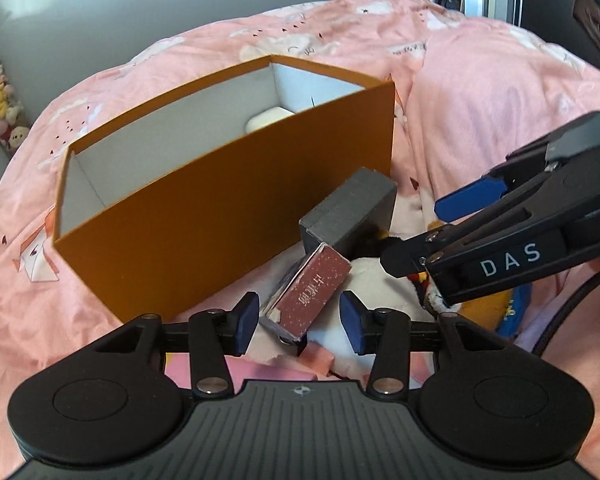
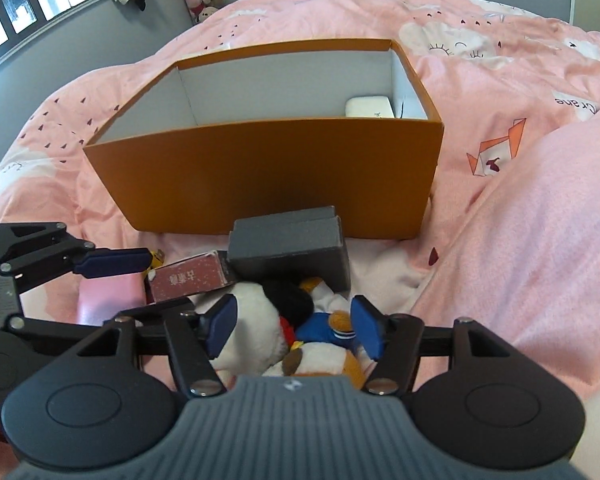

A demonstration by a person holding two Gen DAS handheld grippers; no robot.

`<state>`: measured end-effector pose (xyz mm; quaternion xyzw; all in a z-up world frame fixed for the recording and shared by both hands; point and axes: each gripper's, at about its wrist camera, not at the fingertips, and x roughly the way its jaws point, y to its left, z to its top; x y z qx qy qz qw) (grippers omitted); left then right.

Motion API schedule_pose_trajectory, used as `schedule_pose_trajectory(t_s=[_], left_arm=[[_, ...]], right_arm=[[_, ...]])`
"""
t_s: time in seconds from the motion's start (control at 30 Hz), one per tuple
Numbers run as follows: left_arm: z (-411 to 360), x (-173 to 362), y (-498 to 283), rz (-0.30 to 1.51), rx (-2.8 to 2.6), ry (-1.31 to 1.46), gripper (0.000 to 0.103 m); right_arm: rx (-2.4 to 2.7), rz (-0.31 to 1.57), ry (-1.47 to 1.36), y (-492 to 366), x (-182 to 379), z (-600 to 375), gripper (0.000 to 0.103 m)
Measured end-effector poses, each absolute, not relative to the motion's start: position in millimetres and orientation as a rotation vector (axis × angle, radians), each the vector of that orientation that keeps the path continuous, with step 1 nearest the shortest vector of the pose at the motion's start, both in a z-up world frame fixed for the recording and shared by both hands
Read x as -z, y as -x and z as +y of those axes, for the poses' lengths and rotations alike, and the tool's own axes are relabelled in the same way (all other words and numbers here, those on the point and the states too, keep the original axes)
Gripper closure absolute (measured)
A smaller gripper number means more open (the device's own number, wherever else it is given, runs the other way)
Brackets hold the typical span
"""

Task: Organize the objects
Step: 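Grasp the maroon card box with the left tool while the right grasps the dark gray box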

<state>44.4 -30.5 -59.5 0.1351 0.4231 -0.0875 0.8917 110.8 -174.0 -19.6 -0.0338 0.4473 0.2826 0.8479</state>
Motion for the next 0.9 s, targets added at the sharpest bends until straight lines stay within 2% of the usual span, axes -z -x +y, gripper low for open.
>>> schedule_pose_trajectory(t_s=[0.13,0.17,0.33,0.6,0.73,0.9], left_arm=[[-29.9,65.6,-51.0,0.878,0.199,-0.272,0.052],[-28.3,66.1,-51.8,0.873,0.205,-0.258,0.055],[-20.0,65.6,-49.8,0.849,0.214,-0.215,0.057],[7.0,53.1,-47.6,0.884,0.174,-0.067,0.073],[26.5,49.2,-52.0,0.911,0.136,0.064,0.075],[41.7,52.5,-58.6,0.919,0.119,0.159,0.074]], right_arm=[[-0.586,0.928,0.068,-115.4,19.0,-172.1,0.035],[-0.584,0.923,0.068,-116.6,18.5,-171.1,0.033],[-0.577,0.912,0.088,-119.7,19.9,-164.3,0.033],[-0.592,0.893,0.088,-124.1,19.3,-157.7,0.022],[-0.599,0.906,0.109,-127.0,22.0,-150.0,0.021],[-0.61,0.907,0.139,-129.7,27.8,-137.9,0.015]])
